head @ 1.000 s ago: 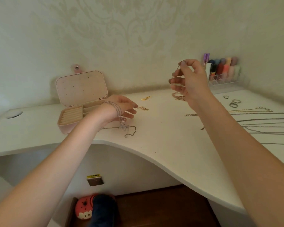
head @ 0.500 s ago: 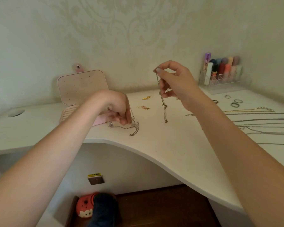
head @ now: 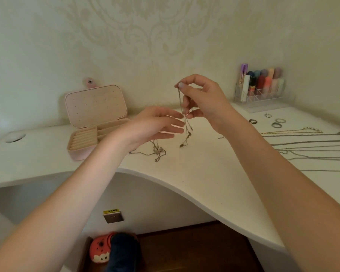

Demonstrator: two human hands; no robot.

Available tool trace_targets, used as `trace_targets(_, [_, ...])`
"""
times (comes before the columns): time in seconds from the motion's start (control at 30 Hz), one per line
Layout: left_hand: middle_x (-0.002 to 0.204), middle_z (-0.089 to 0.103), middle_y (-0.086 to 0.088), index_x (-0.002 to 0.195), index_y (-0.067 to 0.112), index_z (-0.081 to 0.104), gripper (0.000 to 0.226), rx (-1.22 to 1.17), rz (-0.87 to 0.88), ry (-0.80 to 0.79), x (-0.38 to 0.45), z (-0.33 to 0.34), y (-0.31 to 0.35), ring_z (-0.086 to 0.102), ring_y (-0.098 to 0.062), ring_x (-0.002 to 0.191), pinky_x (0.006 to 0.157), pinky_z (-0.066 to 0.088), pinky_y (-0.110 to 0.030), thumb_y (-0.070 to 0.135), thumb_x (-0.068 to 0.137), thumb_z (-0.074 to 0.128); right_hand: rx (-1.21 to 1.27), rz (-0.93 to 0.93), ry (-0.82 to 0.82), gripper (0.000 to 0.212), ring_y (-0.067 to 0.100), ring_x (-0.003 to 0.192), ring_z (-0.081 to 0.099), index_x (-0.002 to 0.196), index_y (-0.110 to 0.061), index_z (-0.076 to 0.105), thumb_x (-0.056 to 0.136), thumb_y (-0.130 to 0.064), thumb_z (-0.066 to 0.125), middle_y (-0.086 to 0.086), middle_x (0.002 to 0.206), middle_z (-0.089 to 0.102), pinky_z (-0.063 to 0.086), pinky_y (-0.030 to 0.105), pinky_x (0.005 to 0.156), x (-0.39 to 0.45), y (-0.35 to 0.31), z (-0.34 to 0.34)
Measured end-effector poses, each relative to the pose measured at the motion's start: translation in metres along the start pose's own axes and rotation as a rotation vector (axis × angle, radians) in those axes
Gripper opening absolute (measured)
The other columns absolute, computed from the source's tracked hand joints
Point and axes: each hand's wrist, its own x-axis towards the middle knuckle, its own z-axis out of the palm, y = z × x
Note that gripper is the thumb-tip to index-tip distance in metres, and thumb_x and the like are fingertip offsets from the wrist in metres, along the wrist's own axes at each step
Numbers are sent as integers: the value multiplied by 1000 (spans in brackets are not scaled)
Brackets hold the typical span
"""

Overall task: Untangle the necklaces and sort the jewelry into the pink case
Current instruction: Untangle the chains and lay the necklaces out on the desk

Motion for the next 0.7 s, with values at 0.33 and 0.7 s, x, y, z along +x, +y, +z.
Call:
trace_targets(0.33, [92,70,-10,87,14,71,17,191,105,-18,7,18,-29,60,-13,85,88,49,-32,18,93,56,248,30,16,9,13,48,48,91,-18,62,95,-20,53,-1,59,50,38,22,44,2,-3,-6])
trace_targets(0.7, [74,66,-3,84,9,66,16,-79,125,272,2,-14,-35,66,-7,58,64,57,-19,6,94,53,206,180,243,17,12,40,27,74,-11,57,86,-12,45,-1,51,43,13,28,49,6,12,-26])
